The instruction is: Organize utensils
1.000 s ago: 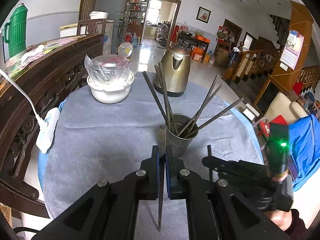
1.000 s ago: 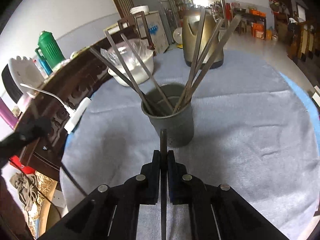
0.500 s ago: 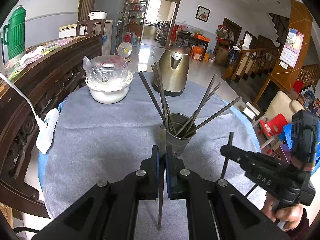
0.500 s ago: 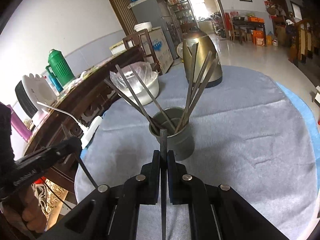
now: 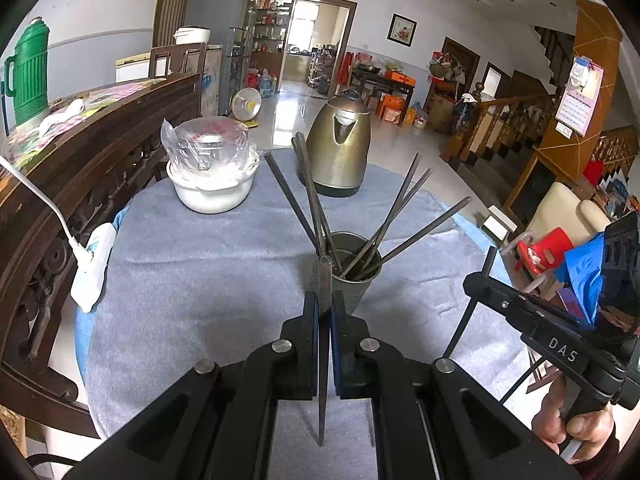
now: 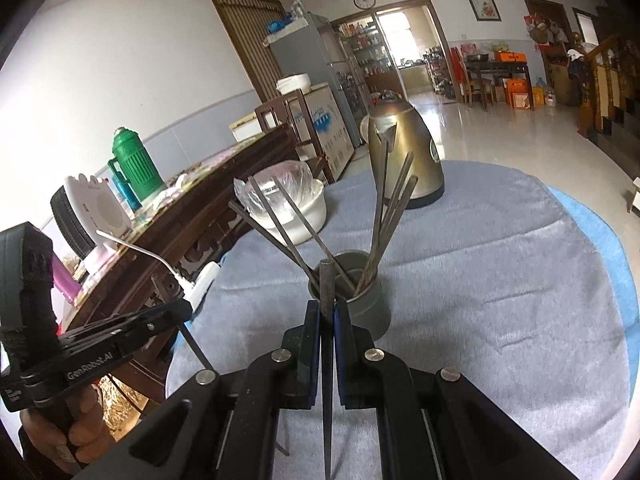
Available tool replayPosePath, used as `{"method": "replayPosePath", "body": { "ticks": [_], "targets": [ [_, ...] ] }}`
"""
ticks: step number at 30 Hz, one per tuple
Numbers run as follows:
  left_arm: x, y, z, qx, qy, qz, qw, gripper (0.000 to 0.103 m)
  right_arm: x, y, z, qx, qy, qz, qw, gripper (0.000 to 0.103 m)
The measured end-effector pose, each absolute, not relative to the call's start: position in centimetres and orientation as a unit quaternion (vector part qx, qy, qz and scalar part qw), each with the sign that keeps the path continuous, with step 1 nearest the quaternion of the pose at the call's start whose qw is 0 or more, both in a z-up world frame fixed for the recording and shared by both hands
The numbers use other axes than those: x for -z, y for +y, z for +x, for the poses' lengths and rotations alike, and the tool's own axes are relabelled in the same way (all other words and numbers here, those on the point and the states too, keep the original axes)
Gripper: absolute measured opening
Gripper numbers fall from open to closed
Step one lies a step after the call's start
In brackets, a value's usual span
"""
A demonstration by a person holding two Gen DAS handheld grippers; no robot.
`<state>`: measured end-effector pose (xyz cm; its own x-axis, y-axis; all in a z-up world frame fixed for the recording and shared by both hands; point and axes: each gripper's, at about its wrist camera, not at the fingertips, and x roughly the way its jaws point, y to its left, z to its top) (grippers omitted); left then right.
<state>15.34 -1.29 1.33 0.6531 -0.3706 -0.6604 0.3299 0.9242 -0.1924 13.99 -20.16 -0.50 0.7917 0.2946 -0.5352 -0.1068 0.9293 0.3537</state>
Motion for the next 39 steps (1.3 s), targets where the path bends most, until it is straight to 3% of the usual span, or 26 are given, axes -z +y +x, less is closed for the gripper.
{"method": "replayPosePath", "body": {
  "ticks": [14, 28, 34, 37, 39],
  "targets": [
    [-1.9, -2.4, 17.1, 0.195, 0.372, -0.017, 0.907, 0.006, -2.3, -21.1, 13.7, -0.108, 0.256, 0.159, 0.947, 0.007],
    [-6.6, -2.7, 19.4, 0.205, 0.326, -0.005, 0.923, 0.006, -6.4, -21.1, 16.6, -0.105, 0.220, 0.132, 0.961, 0.007],
    [-2.0, -0.5, 20.5, 0.211, 0.392, -0.048, 0.894, 0.006, -4.7, -21.5, 16.3, -0.104, 0.235, 0.146, 0.955, 0.007],
    [2.7, -0.3, 21.5, 0.216, 0.464, -0.066, 0.857, 0.006, -3.2, -21.9, 15.8, -0.099, 0.245, 0.156, 0.952, 0.007],
    [5.3, -0.7, 22.1, 0.229, 0.500, -0.075, 0.832, 0.012, -2.3, -22.2, 15.6, -0.097, 0.253, 0.166, 0.948, 0.007]
  ]
}}
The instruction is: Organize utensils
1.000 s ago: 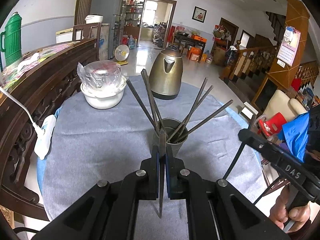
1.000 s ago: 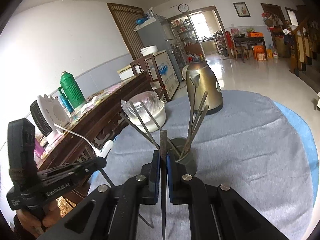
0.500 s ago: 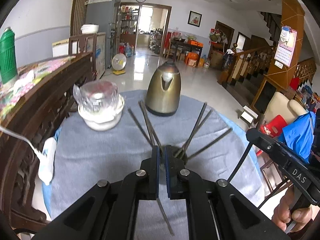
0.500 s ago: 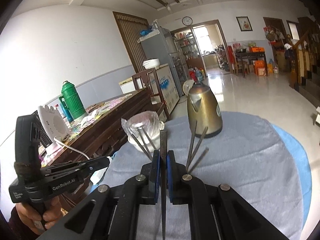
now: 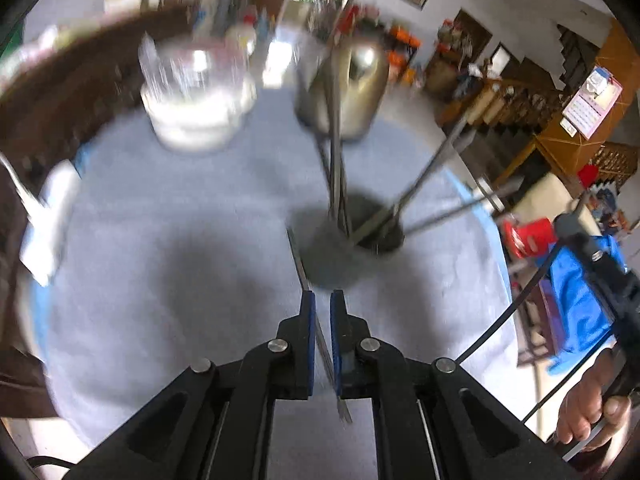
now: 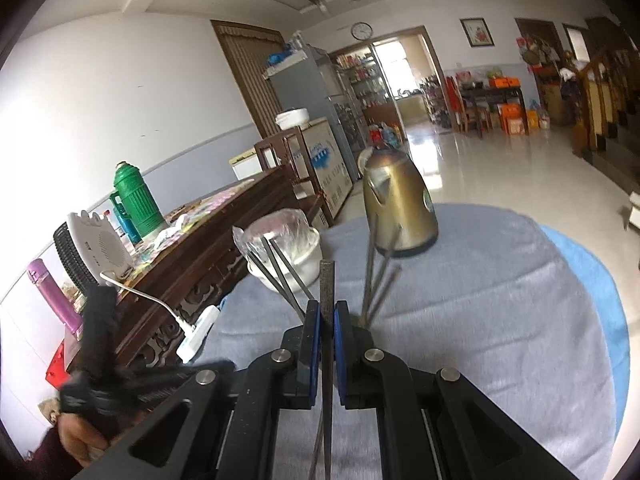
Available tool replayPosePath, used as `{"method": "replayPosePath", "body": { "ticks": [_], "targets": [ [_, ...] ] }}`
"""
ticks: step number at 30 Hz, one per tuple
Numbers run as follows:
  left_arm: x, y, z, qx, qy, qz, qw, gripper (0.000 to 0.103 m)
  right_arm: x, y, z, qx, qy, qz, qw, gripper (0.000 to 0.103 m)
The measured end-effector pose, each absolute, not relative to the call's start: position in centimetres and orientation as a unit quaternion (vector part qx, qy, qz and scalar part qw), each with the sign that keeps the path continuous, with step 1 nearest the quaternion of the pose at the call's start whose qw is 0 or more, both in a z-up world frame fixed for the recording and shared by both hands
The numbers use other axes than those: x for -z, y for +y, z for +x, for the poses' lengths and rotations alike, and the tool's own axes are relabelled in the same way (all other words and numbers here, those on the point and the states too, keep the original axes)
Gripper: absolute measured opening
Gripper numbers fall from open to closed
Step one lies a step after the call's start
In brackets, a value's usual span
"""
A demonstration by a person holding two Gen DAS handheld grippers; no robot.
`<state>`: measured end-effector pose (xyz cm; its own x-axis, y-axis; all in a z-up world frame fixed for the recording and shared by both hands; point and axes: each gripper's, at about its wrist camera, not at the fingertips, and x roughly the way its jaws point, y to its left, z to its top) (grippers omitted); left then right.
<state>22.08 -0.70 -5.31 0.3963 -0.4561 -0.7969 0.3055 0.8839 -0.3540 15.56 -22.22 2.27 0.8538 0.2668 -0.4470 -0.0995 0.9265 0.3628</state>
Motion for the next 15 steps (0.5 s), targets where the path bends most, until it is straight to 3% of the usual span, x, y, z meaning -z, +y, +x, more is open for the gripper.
{"method": "replayPosePath", "body": {
  "ticks": [3, 5, 14, 15],
  "targets": [
    [9.0, -1.9, 22.0, 0.228, 0.541, -0.069, 0.806, 0.028, -1.3, -22.8, 15.1, -0.090, 0.262, 0.174, 0.945, 0.007],
    [10.9, -3.0, 21.9, 0.233, 0.560, -0.066, 0.792, 0.032, -0.7, -23.5, 14.9, -0.086, 0.265, 0.179, 0.943, 0.007],
    [15.6, -5.9, 23.6, 0.206, 0.591, -0.057, 0.778, 0.031, 0.6, -26.2, 13.3, -0.060, 0.272, 0.208, 0.938, 0.007],
    [15.8, -6.1, 23.7, 0.204, 0.593, -0.055, 0.777, 0.028, 0.7, -26.5, 13.1, -0.057, 0.272, 0.210, 0.937, 0.007]
  ]
}}
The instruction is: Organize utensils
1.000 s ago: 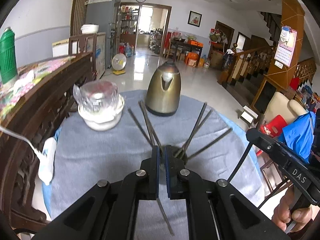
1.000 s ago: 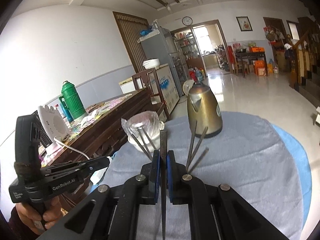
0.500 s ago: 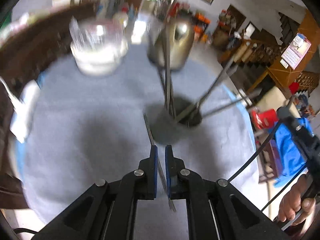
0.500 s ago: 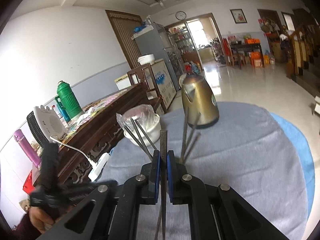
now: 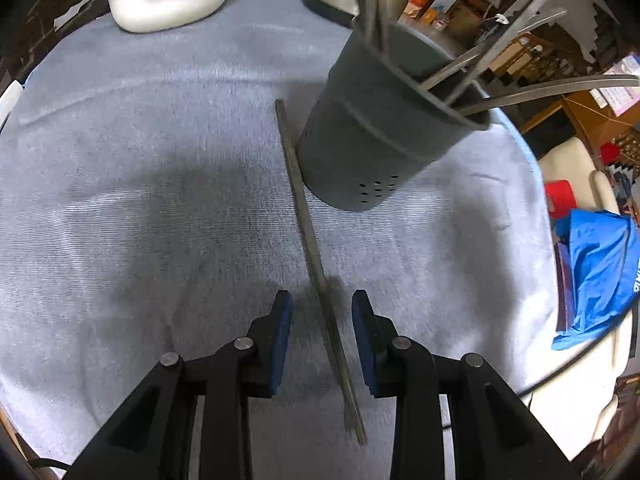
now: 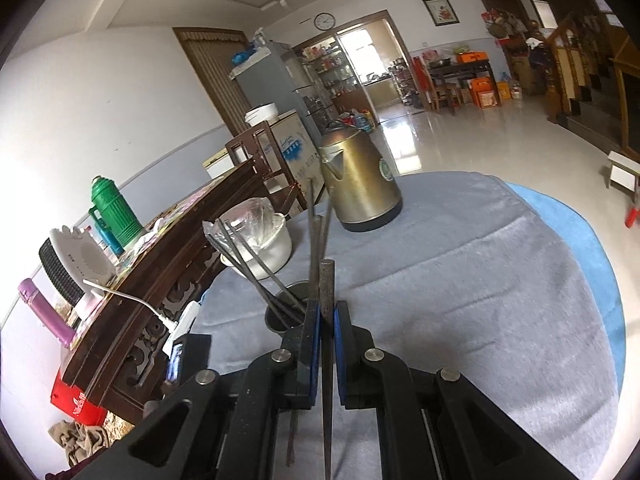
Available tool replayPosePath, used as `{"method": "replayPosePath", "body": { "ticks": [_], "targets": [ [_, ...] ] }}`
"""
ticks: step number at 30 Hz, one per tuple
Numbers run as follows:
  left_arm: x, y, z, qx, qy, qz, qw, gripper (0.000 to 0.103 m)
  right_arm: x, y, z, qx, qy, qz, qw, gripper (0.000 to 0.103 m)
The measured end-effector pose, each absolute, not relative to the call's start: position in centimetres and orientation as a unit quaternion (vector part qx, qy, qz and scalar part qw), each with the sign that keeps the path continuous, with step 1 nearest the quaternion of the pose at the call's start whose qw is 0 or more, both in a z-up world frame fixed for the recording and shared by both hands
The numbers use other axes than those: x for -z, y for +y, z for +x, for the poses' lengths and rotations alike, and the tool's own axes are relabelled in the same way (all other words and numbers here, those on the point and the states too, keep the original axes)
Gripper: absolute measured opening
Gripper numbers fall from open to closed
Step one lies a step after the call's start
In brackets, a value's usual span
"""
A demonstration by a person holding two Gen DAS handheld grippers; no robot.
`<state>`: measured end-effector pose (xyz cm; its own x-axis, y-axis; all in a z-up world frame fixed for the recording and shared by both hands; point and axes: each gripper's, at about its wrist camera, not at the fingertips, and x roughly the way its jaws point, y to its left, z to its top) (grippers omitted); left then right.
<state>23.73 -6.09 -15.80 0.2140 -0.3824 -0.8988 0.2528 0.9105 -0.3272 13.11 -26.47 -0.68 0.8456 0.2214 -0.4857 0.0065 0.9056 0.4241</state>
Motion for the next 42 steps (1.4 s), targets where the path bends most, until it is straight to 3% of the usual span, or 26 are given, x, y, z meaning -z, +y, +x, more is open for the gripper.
{"method": "replayPosePath", "body": {
  "ticks": [4, 17, 25, 28, 30, 32, 42],
  "targets": [
    [16.1, -6.7, 23.8, 0.200, 0.588, -0.036, 0.783, 0.008, 1.1, -27.4, 12.6, -0.052, 0.273, 0.222, 0.935, 0.007],
    [16.3, -3.9, 18.4, 0.198, 0.600, -0.070, 0.772, 0.006, 1.5, -26.0, 12.2, -0.074, 0.280, 0.222, 0.931, 0.007],
    [16.1, -4.0, 13.8, 0.218, 0.625, -0.061, 0.747, 0.006, 1.7, -25.4, 12.3, -0.079, 0.282, 0.221, 0.930, 0.007],
    [15.2, -4.4, 14.8, 0.211, 0.614, -0.049, 0.759, 0.009, 1.8, -25.2, 12.5, -0.081, 0.285, 0.220, 0.929, 0.007],
    [14.6, -4.7, 15.8, 0.201, 0.605, -0.041, 0.770, 0.021, 1.9, -25.2, 12.5, -0.079, 0.285, 0.218, 0.930, 0.007],
    [14.2, -5.3, 17.1, 0.195, 0.595, -0.034, 0.779, 0.026, 2.0, -25.3, 12.5, -0.078, 0.285, 0.218, 0.930, 0.007],
    [15.6, -8.4, 23.0, 0.165, 0.611, -0.018, 0.774, 0.027, 2.5, -25.8, 12.8, -0.072, 0.290, 0.218, 0.929, 0.007]
  ]
}}
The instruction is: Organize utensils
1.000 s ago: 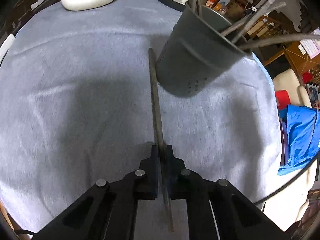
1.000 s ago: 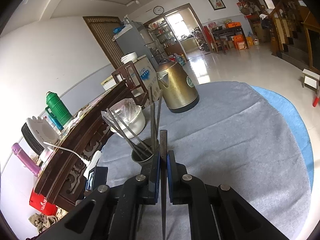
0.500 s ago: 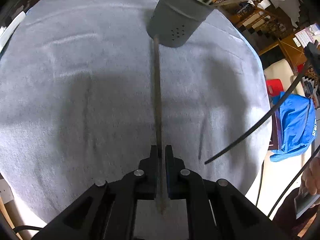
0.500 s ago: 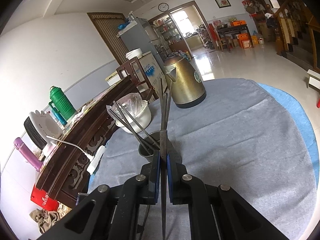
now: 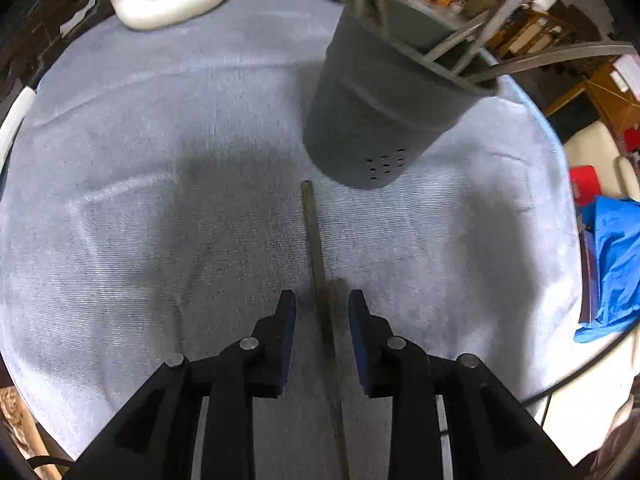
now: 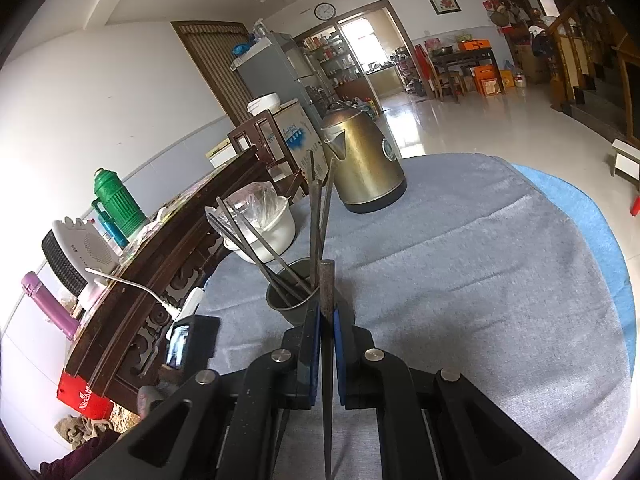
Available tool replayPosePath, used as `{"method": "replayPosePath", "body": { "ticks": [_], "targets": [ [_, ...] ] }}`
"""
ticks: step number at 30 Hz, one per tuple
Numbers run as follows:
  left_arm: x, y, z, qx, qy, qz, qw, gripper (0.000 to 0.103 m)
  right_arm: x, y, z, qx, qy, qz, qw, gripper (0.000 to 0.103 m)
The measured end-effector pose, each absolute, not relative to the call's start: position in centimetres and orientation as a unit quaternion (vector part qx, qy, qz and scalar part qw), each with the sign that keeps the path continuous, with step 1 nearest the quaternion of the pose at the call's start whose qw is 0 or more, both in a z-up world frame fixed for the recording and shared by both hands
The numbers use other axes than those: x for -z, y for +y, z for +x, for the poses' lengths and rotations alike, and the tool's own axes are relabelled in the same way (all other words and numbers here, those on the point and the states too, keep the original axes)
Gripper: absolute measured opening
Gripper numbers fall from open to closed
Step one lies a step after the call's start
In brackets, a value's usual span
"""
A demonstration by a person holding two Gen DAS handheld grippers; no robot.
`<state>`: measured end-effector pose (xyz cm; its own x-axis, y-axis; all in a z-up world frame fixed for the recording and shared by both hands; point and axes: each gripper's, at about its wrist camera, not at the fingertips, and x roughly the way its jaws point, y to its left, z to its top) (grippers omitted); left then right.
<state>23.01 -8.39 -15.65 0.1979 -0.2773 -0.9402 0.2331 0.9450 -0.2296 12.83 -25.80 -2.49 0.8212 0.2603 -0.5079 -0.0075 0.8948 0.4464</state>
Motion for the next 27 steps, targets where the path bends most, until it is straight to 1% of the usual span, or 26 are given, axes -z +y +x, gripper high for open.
{"method": "replayPosePath", "body": {
  "ticks": [3, 4, 6, 10, 11, 15, 21, 27],
  "targets": [
    [15.9, -9.3, 24.1, 0.169, 0.612, -0.018, 0.773, 0.027, 2.7, -26.0, 13.0, -0.074, 0.292, 0.222, 0.928, 0.007],
    [16.1, -9.5, 24.5, 0.166, 0.612, -0.017, 0.773, 0.024, 2.8, -26.0, 13.1, -0.075, 0.292, 0.221, 0.927, 0.007],
    [16.3, -10.0, 24.9, 0.166, 0.611, -0.010, 0.774, 0.008, 2.9, -25.9, 13.2, -0.077, 0.294, 0.223, 0.926, 0.007],
    [16.4, -10.2, 26.3, 0.166, 0.607, -0.020, 0.777, 0.006, 2.8, -25.5, 13.2, -0.081, 0.293, 0.217, 0.927, 0.007],
    [15.7, -8.4, 25.9, 0.167, 0.601, -0.023, 0.781, 0.006, 2.7, -25.4, 13.2, -0.082, 0.293, 0.215, 0.928, 0.007],
    [13.9, -7.7, 25.3, 0.167, 0.573, -0.033, 0.801, 0.005, 2.3, -25.0, 13.1, -0.086, 0.290, 0.211, 0.929, 0.007],
    [8.6, -6.1, 22.9, 0.172, 0.507, -0.048, 0.843, 0.005, 0.9, -23.8, 13.1, -0.090, 0.275, 0.188, 0.939, 0.007],
    [2.3, -4.2, 21.3, 0.186, 0.416, -0.078, 0.887, 0.005, -1.7, -23.1, 13.1, -0.091, 0.241, 0.172, 0.951, 0.007]
  ]
}}
